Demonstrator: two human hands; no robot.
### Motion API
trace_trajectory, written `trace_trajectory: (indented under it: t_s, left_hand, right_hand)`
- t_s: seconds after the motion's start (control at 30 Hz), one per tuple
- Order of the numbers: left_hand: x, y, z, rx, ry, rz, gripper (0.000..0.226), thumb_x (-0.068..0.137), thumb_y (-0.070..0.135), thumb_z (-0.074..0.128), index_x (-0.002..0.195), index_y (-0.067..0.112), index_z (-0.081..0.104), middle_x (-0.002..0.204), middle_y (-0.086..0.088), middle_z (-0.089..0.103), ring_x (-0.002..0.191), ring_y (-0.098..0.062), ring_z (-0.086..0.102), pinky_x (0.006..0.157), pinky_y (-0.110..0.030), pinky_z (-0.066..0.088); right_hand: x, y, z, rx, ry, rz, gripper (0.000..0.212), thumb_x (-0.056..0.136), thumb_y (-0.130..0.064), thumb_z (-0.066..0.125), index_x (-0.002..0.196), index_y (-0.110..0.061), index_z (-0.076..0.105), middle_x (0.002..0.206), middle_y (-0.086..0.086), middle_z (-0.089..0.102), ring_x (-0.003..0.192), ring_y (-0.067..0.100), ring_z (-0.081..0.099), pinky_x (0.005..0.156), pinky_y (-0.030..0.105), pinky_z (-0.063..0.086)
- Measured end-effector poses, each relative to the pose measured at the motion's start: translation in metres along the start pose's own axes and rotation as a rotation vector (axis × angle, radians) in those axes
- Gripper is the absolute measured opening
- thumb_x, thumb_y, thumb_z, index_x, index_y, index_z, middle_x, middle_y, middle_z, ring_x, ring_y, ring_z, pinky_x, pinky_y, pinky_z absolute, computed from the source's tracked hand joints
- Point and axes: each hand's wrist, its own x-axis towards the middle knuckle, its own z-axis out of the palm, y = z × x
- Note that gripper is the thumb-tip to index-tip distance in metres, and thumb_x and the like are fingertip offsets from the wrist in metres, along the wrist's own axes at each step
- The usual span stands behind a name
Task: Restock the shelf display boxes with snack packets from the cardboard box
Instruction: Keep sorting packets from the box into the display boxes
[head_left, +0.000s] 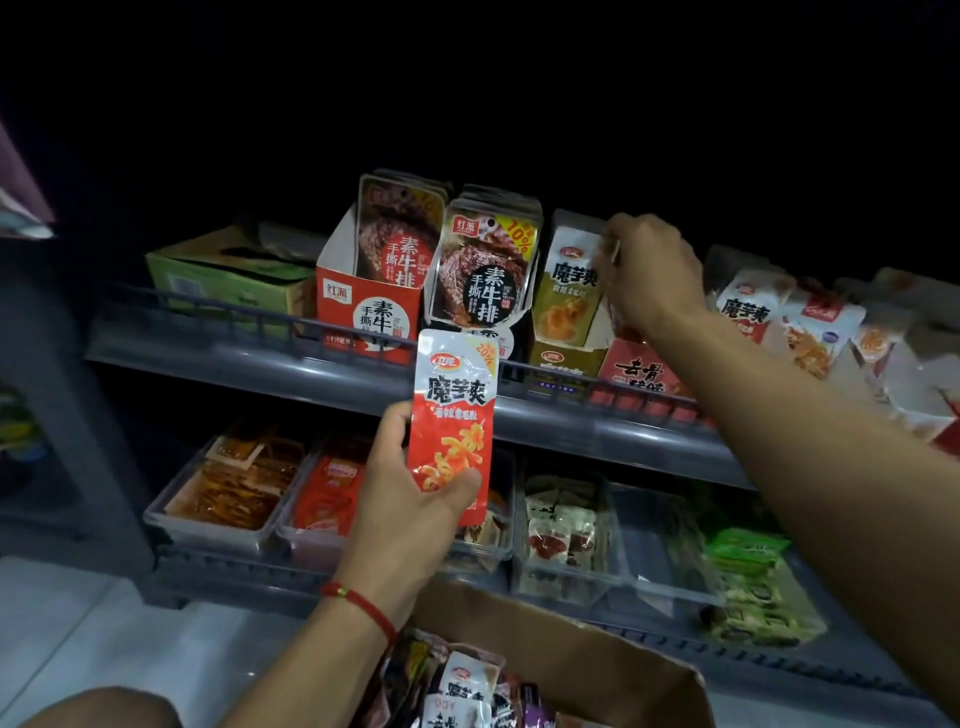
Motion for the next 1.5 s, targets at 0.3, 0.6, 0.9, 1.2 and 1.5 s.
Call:
trace_trajectory:
  t_s: [0.3, 0.6, 0.9, 1.2, 1.5]
  left_hand:
    - [0.004, 0.000, 0.000, -0.054, -0.037, -0.027, 0.051, 0.086, 0.002, 0.077, 0.116, 0.037, 0.055, 0.091, 0.018, 0.075, 0.083, 0.000, 0.073, 0.071, -0.025, 0.059]
    - [-0.003, 0.000, 0.006, -0.002, -0.150, 0.034, 0.051, 0.083, 0.003, 0.081, 0.111, 0.037, 0.057, 0.090, 0.011, 0.079, 0.082, -0.009, 0.077, 0.068, -0.026, 0.062]
    - [-0.007, -0.013, 0.017, 0.141, -0.246, 0.124, 0.063, 0.083, 0.033, 0.079, 0.135, 0.048, 0.047, 0.140, 0.020, 0.055, 0.133, 0.004, 0.047, 0.102, -0.031, 0.050]
    - [0.000, -0.024, 0.030, 0.245, -0.204, 0.170, 0.058, 0.089, 0.028, 0.075, 0.135, 0.051, 0.046, 0.145, 0.013, 0.050, 0.125, -0.009, 0.052, 0.097, -0.032, 0.046]
    - [0.006, -0.029, 0.031, 0.285, -0.189, 0.158, 0.058, 0.090, 0.025, 0.074, 0.132, 0.053, 0.046, 0.144, 0.014, 0.050, 0.123, -0.017, 0.056, 0.095, -0.032, 0.047]
  right_hand:
    - [-0.012, -0.011, -0.008, -0.087, 0.030, -0.034, 0.044, 0.099, -0.018, 0.061, 0.141, -0.013, 0.047, 0.135, 0.015, 0.048, 0.105, 0.034, 0.060, 0.078, 0.043, 0.051]
    - [-0.098, -0.050, -0.053, 0.651, -0.561, -0.229, 0.038, 0.097, -0.036, 0.066, 0.131, -0.025, 0.056, 0.123, -0.013, 0.065, 0.104, -0.002, 0.062, 0.084, 0.020, 0.053]
    - [-0.084, 0.048, -0.129, 0.658, -0.345, -0.014, 0.017, 0.095, -0.012, 0.066, 0.100, -0.027, 0.064, 0.091, -0.009, 0.071, 0.081, 0.003, 0.069, 0.073, 0.027, 0.058]
    - [-0.053, 0.150, -0.133, 0.367, 0.082, 0.264, 0.022, 0.104, -0.016, 0.054, 0.125, -0.016, 0.059, 0.114, 0.002, 0.062, 0.098, 0.015, 0.064, 0.078, 0.029, 0.055]
    - [-0.031, 0.164, -0.085, 0.132, 0.075, 0.201, 0.027, 0.105, -0.019, 0.050, 0.129, -0.010, 0.058, 0.118, 0.012, 0.064, 0.098, 0.019, 0.057, 0.079, 0.035, 0.048]
